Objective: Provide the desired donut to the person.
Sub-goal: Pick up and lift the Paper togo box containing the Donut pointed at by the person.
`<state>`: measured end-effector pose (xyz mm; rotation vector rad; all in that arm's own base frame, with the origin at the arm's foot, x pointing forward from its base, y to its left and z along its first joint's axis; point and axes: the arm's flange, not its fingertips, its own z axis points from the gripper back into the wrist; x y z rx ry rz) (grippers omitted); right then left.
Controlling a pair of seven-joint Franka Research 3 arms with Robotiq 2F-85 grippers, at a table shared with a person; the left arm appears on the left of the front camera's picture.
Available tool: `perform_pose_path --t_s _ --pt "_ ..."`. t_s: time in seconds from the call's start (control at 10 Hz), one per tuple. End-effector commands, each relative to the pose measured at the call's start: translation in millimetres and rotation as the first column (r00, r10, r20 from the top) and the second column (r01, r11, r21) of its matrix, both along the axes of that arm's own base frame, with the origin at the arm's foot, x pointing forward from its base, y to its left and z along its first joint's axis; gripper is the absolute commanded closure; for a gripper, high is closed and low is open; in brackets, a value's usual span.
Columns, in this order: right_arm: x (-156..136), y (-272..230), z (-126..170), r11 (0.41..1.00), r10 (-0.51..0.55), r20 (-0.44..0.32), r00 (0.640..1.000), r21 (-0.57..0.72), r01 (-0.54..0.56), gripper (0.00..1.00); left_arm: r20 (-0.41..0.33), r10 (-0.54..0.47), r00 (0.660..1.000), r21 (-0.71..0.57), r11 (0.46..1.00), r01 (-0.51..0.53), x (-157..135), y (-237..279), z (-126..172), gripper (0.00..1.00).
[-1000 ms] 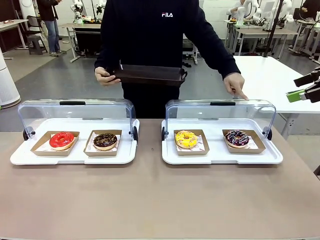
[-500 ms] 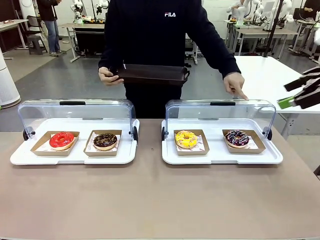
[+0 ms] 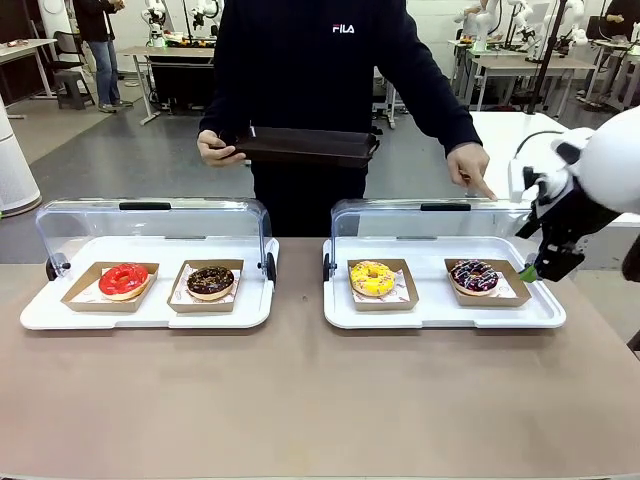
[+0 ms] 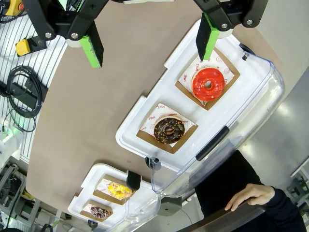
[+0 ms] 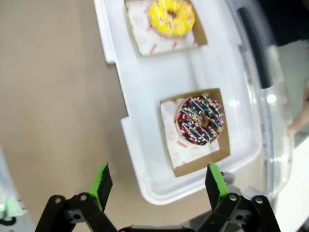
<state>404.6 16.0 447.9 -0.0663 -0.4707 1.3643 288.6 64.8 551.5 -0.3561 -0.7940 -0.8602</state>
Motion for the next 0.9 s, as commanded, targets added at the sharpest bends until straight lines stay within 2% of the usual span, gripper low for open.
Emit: perform_pose_path --t_s 0.0,0.3,0.5,0.8 --pt "25 -1 -47 0.996 0.035 0.05 0.998 -0.087 -0.03 0.0 -0.003 0.005 1.0 -0.009 1.0 -0.005 0 1 0 0.0" --pt "55 -4 -91 0.981 0.083 -0.042 0.996 -0.172 -0.089 0.0 -0.003 0.005 1.0 -0.009 1.0 -0.005 0 1 0 0.0" --pt "61 -10 -102 0.975 0.089 -0.042 0.995 -0.199 -0.096 0.0 -0.003 0.005 1.0 -0.009 1.0 -0.005 0 1 0 0.0" --pt "65 -16 -103 0.969 0.092 -0.107 0.99 -0.218 -0.114 0.0 -0.003 0.005 1.0 -0.009 1.0 -0.005 0 1 0 0.0"
